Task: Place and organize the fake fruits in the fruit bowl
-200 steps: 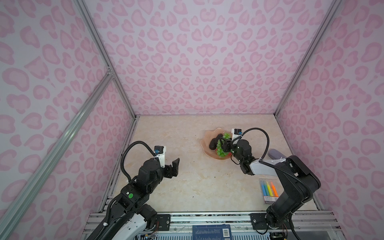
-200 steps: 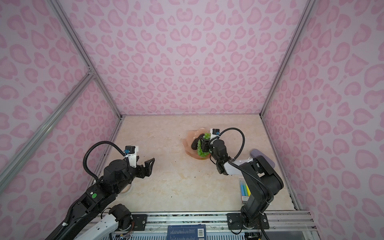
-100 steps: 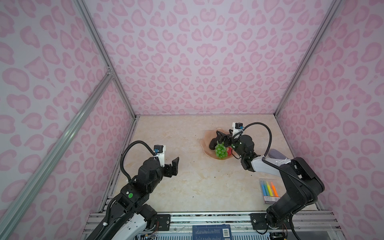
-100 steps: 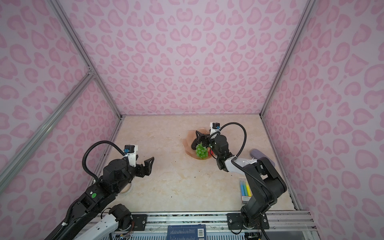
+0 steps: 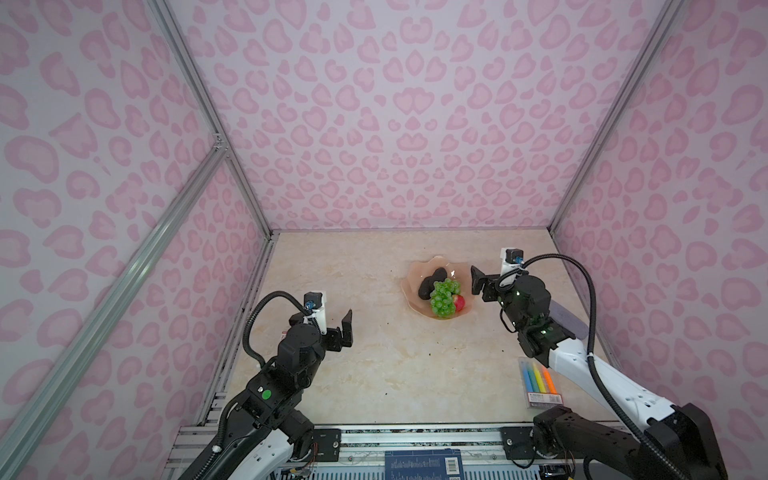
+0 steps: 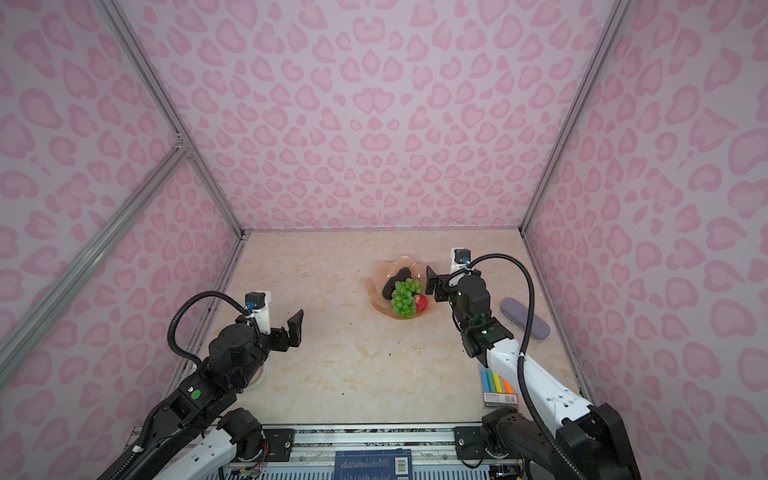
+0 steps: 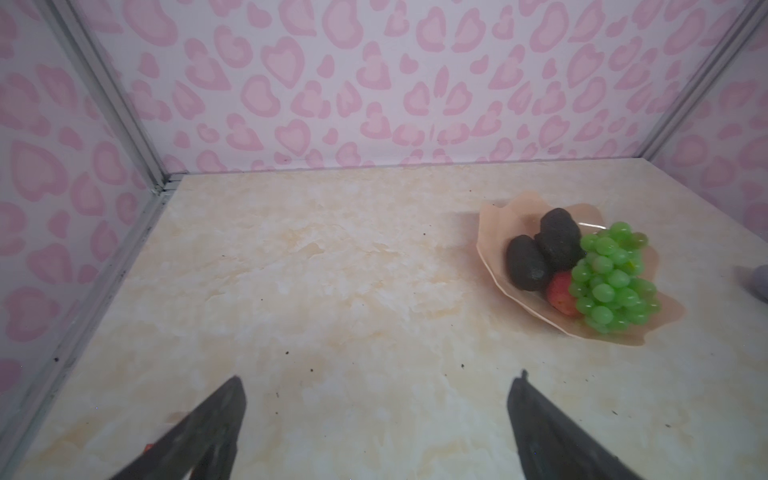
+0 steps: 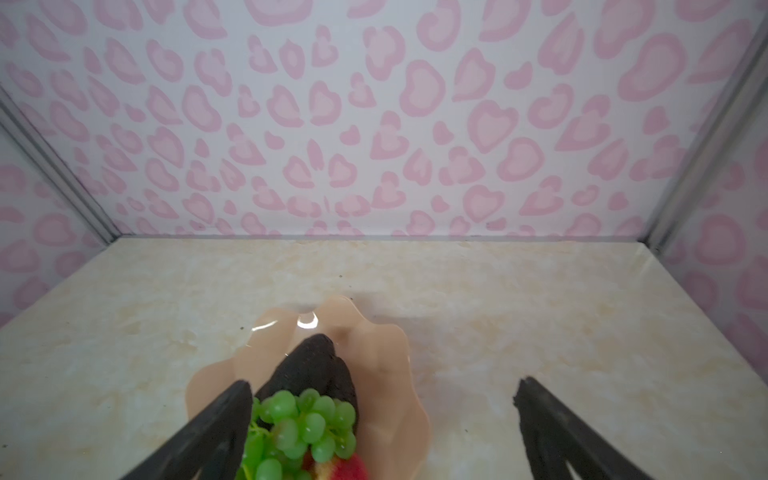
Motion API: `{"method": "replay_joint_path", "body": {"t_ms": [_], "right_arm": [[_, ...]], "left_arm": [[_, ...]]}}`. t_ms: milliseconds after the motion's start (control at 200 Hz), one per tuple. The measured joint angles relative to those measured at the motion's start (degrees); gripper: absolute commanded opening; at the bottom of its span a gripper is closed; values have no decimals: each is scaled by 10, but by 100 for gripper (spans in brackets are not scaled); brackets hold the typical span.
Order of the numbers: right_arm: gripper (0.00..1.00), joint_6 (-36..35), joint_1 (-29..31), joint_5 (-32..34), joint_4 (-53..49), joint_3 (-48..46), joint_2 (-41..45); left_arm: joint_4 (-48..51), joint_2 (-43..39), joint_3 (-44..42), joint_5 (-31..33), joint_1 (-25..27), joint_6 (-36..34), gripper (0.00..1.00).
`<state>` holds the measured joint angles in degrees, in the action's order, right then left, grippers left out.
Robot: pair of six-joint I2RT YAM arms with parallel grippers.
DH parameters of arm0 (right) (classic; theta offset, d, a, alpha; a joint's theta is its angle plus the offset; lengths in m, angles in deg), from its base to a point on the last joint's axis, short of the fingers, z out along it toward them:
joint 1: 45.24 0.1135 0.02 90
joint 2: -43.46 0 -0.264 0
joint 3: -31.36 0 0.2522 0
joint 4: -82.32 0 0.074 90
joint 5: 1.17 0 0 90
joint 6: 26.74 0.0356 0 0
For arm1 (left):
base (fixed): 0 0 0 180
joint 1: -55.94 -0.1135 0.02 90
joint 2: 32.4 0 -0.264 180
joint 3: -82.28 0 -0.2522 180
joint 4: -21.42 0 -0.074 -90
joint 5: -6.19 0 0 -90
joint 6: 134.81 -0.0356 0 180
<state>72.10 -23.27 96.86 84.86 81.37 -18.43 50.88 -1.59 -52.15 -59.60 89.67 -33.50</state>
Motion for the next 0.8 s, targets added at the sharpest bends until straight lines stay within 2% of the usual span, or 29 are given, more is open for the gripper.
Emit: {"method": "replay_joint_path", "body": {"t_ms": [110, 225, 395, 505, 675, 800], "right_arm": [[99, -20, -28, 53, -21, -58, 27], [99, -25, -71, 87, -2, -116, 21], [99, -51, -107, 92, 106, -169, -38], [99, -71, -123, 97, 205, -206, -90], [99, -94, -150, 82, 340, -245, -146], [99, -93, -183, 52, 440, -254, -214]], "left_arm": [[-64, 0, -42, 41, -24, -26, 98], [-136, 23, -78, 53, -85, -35, 97], [-267, 105, -139, 45, -199, -33, 97], [-362, 208, -158, 21, -266, -33, 97], [-488, 344, -176, -24, -295, -33, 98], [-552, 431, -146, -60, -301, -51, 98]]}}
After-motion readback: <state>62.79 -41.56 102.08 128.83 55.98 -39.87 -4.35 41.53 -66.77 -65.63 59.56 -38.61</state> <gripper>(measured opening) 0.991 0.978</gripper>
